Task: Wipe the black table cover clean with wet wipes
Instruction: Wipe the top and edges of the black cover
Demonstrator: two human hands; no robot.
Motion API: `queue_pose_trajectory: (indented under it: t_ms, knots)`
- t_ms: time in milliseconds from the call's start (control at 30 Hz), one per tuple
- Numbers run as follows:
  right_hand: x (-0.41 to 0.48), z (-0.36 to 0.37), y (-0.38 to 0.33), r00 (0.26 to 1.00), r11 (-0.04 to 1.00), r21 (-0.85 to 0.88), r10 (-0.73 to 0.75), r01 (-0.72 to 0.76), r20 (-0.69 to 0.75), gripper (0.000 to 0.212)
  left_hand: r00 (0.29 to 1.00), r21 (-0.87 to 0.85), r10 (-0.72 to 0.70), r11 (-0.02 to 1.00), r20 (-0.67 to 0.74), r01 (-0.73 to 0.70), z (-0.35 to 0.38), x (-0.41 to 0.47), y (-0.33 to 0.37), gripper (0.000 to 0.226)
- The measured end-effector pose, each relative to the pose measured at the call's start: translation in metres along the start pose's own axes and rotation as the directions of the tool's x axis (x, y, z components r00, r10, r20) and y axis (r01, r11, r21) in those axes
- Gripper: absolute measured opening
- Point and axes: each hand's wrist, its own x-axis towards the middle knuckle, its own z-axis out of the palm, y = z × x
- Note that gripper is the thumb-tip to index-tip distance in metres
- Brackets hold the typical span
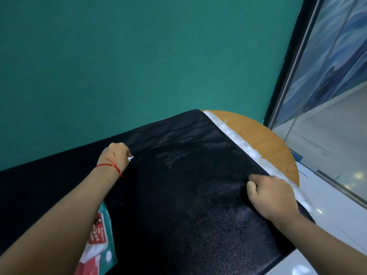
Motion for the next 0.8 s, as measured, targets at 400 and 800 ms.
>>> queue_pose_trajectory:
  t_ms: [400,800]
  knots:
    - [0.000,0.002,0.001,1.000,1.000,-0.013,-0.009,0.009,-0.010,0.033,0.974,-0.190,0.209,0.956,-0.091,-0.223,0.020,-0.036,0.037,0.035]
    - [0.000,-0.002,-0.001,1.000,1.000,0.016,0.003,-0.002,-0.016,0.036,0.992,-0.376,0.127,0.919,-0.013,-0.123,0.014,-0.051,-0.034,0.015]
